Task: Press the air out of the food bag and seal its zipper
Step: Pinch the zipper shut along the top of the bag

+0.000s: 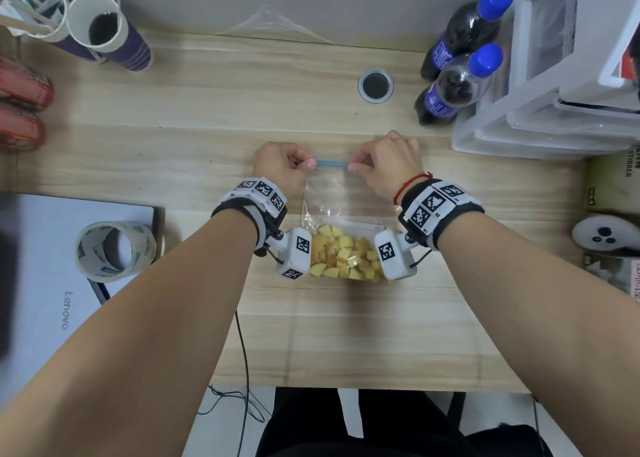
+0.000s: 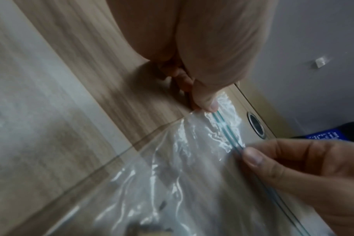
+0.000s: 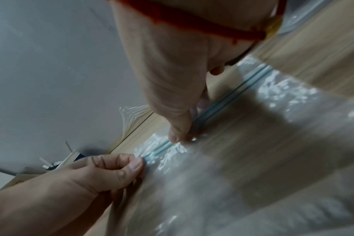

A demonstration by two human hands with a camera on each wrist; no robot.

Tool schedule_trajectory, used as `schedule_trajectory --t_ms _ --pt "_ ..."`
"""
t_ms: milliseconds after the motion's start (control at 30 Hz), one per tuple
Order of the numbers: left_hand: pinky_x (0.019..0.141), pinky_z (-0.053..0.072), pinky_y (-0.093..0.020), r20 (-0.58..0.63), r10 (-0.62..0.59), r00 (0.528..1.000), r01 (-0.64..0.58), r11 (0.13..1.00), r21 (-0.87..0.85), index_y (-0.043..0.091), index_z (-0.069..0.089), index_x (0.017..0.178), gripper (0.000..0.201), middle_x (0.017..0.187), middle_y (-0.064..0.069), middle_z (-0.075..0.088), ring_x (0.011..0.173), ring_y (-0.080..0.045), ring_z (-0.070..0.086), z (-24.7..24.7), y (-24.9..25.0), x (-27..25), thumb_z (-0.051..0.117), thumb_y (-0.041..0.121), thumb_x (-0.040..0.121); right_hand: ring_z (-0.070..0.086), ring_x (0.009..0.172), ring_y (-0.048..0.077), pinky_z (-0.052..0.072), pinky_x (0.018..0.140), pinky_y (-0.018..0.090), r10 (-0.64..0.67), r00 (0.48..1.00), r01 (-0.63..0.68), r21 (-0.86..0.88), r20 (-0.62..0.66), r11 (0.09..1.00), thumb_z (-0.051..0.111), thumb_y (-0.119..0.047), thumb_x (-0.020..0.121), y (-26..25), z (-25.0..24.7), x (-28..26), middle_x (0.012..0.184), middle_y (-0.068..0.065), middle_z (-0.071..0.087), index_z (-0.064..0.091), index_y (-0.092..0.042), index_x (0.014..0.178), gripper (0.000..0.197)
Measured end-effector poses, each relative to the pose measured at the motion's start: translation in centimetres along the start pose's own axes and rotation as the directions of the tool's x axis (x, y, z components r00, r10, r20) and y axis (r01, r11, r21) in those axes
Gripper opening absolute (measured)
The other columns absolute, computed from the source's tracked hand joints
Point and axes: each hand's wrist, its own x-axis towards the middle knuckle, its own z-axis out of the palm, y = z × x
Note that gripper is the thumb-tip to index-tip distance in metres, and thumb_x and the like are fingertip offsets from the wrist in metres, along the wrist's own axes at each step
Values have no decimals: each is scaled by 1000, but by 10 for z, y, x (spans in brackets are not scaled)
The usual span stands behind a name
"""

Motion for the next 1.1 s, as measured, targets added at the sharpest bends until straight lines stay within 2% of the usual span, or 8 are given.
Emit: schedule_trajectory --t_ms 267,433,600,767,867,967,1033,1100 --pt "55 42 -1 15 -16 1000 17 999 -52 14 73 81 3 65 13 60 57 1 50 -1 0 0 75 15 83 53 103 21 29 88 36 -21 1000 22 -21 19 1000 59 -35 90 -17 2 9 88 -2 64 67 -29 85 11" --pt "53 41 -1 21 -16 1000 18 996 -84 12 74 81 3 63 14 59 55 2 50 2 1 -2 76 14 83 52 101 19 29 87 38 -93 995 94 1 40 996 57 -41 91 -29 2 10 83 -9 60 69 -29 91 17" --pt "54 42 -3 36 -4 999 8 994 -108 11 74 79 4 64 14 62 49 8 53 3 2 -3 76 14 82 54 105 21 33 90 37 -108 993 109 -11 45 994 58 -31 91 -44 1 15 79 -7 55 56 -30 75 16" --pt "56 42 -2 26 -14 1000 17 994 -104 14 74 78 5 65 14 62 52 7 54 3 1 -1 76 15 83 54 106 23 34 94 38 -83 996 83 33 19 996 58 -33 92 -43 3 13 94 2 68 69 -25 90 14" --pt "57 44 -3 37 -10 999 14 993 -118 13 73 79 6 66 12 63 57 3 54 2 1 0 76 16 83 53 106 22 32 91 37 -91 995 89 35 38 995 58 -36 92 -40 3 14 93 -1 68 67 -28 89 13" --pt "55 43 -2 32 -21 999 25 992 -126 15 72 78 7 65 13 62 50 9 55 6 2 0 75 16 84 53 107 23 33 92 37 -100 994 100 8 38 995 57 -34 93 -39 1 15 95 2 69 61 -28 84 12" --pt "55 42 -1 26 -32 999 36 991 -128 14 72 79 6 65 14 62 48 13 53 7 2 1 75 17 84 54 108 24 34 93 37 -88 996 88 5 29 996 57 -35 93 -40 2 16 97 4 70 66 -24 89 15" --pt "54 42 -1 19 -37 999 39 992 -119 14 72 80 5 65 14 61 50 9 54 6 1 1 75 17 84 54 107 23 33 92 37 -68 997 67 9 33 998 57 -39 93 -36 2 15 97 2 70 69 -24 93 19"
